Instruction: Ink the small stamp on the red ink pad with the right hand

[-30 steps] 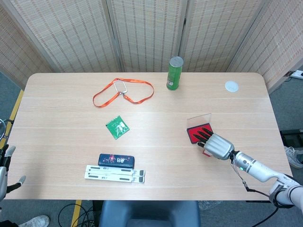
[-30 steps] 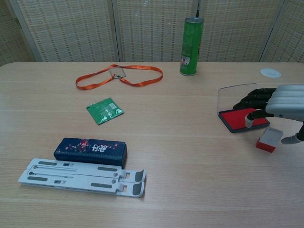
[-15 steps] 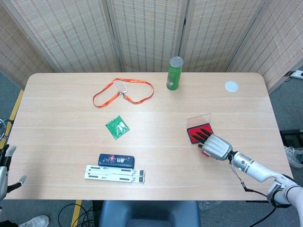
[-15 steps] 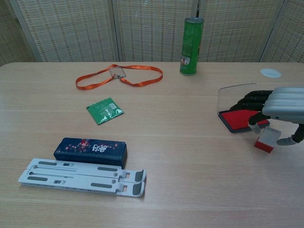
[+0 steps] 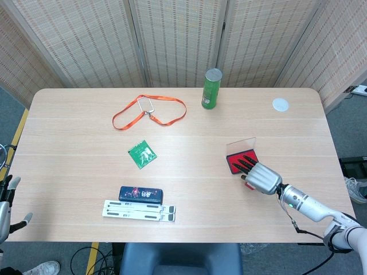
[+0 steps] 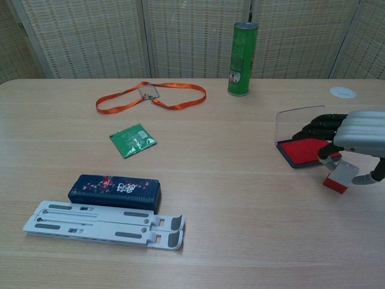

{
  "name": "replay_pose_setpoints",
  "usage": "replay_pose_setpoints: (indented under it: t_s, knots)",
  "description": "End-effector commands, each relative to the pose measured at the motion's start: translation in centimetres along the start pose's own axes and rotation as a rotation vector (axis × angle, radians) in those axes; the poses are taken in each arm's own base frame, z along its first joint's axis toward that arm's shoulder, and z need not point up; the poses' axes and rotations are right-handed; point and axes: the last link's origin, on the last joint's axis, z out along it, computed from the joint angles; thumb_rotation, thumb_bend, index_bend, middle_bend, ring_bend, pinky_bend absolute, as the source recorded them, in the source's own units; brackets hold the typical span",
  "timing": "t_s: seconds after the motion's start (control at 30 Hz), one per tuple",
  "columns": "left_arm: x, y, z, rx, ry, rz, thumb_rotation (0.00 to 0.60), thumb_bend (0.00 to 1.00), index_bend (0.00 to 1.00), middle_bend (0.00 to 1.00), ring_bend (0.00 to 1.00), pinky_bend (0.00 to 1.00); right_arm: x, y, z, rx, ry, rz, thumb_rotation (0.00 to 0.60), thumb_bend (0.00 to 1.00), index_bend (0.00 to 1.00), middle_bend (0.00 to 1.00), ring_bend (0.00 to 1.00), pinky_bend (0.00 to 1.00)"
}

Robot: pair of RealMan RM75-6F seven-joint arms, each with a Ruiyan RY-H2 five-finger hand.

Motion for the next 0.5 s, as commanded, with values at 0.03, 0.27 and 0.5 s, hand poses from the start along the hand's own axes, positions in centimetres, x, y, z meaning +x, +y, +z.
replay_pose_setpoints:
  t_s: [0.03, 0.27, 0.5]
  knots:
    - [0.0, 0.0, 0.0, -0.003, 0.000, -0.002, 0.600, 0.23, 0.00, 0.06, 0.10, 0.27, 0.1, -0.1, -0.1, -0.008, 0.016, 0.036, 0.600, 0.23, 0.59, 0.02, 0.00, 0.00]
    - [0.1, 0.0, -0.1, -0.008, 0.003, -0.007, 0.600, 0.23, 0.00, 0.06, 0.10, 0.27, 0.9, 0.4, -0.7, -0.042, 0.044, 0.142, 0.600, 0.23, 0.62, 0.23, 0.03, 0.00]
    - [0.1, 0.1, -0.1, -0.018, 0.000, -0.008, 0.600, 0.23, 0.00, 0.06, 0.10, 0.27, 2.4, 1.1, -1.6, -0.078, 0.059, 0.199, 0.600, 0.23, 0.62, 0.55, 0.28, 0.06]
